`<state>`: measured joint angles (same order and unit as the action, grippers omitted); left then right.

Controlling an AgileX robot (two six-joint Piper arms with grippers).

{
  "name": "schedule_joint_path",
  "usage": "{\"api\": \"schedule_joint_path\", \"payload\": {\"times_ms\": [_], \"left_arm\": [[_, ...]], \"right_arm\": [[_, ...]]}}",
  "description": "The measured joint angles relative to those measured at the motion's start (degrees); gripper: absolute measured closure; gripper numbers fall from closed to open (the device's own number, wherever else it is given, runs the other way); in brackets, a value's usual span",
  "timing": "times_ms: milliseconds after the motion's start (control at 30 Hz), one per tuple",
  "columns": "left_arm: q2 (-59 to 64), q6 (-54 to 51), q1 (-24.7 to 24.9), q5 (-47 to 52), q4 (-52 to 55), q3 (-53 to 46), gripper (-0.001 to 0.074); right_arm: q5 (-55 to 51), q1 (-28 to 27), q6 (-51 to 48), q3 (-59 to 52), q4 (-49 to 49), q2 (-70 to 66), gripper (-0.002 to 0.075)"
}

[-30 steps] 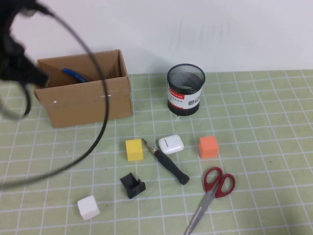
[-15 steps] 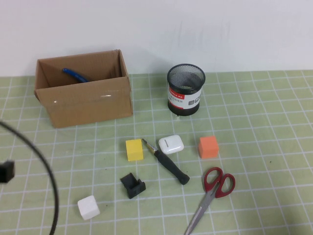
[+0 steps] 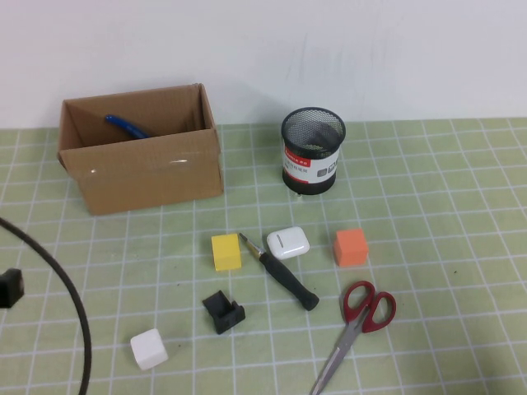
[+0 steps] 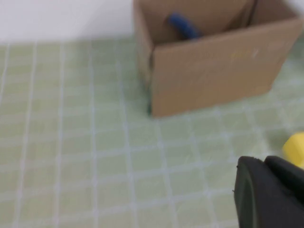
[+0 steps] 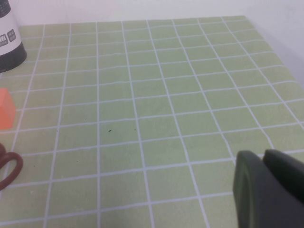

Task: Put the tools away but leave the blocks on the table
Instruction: Pick up the black Screwdriver from the table

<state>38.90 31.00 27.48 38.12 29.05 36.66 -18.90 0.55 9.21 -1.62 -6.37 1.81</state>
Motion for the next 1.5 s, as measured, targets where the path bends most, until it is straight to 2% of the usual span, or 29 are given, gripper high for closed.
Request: {"api": "schedule_joint_path", "payload": {"times_ms": [67,167,333,433,533,700,967,1033,1500], "left_arm": [[-2.2,0.4,-0.8,-5.4,0.7,-2.9,0.0738],[-8.2,-2.4,-5.0,-14.6,-2.3,-8.7,0.0738],[-19.9,-25.4,-15.7,-32.9,-21.7,-20.3,0.0738],[-26.3,-30.5,-20.6,-42.1,-26.4,-27.3,0.0738],[-33.1,-32.0,-23.1,-45.4,-27.9,-32.2,0.0738],[-39.3,-31.0,-23.9,-43.7,-28.4,-37.6,0.0738],[-39.4,-30.3,-23.9,-21.4,-28.5,-38.2,0.0738],[-39.4,-30.3,-23.9,-18.4,-28.3,-38.3,0.0738],[-39.4,-30.4,-23.9,-17.9,-27.9,-38.3,0.0738]], "right_arm": [[0.0,0.0,0.0,0.0,0.0,0.0,0.0735],[0.0,0.0,0.0,0.0,0.0,0.0,0.0735],[0.0,0.0,0.0,0.0,0.0,0.0,0.0735],[0.0,0.0,0.0,0.0,0.0,0.0,0.0735],[0.0,0.0,0.0,0.0,0.0,0.0,0.0735],[0.0,0.0,0.0,0.0,0.0,0.0,0.0735],[0.0,0.0,0.0,0.0,0.0,0.0,0.0735],[0.0,0.0,0.0,0.0,0.0,0.0,0.0735],[0.0,0.0,0.0,0.0,0.0,0.0,0.0735]]}}
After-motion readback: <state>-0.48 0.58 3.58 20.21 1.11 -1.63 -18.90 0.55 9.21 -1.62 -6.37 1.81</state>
